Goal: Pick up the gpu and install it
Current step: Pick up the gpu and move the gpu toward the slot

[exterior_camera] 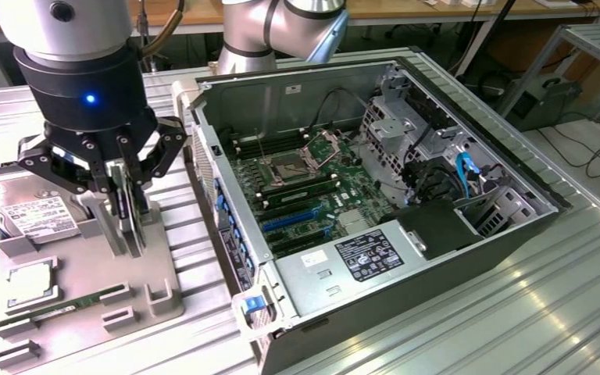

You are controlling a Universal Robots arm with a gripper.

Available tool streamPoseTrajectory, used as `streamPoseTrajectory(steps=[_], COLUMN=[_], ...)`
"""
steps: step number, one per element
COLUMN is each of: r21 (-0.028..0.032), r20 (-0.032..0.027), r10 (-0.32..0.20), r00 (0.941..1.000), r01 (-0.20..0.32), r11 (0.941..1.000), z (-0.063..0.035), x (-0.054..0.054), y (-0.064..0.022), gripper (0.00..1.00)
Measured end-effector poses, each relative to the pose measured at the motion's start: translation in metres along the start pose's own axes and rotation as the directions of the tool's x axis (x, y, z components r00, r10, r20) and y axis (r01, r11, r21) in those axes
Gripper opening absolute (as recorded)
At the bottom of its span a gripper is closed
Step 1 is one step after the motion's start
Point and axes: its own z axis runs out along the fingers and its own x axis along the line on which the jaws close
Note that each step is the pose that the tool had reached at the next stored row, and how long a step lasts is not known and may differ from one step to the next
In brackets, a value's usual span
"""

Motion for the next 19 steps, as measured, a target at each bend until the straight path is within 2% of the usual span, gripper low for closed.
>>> streamPoseTrajectory(steps=[8, 19], r21=[0.0067, 0.0079], r20=[-0.0001, -0.0001], r10=[0.000, 0.000], r00=[1.0000, 1.0000], r01=[0.000, 0.000], r11=[1.0000, 1.0000], z=[-0.0071, -0.0161], x=[0.000, 0.000], y=[-0.0003, -0.0008], gripper=[0.28, 0.28])
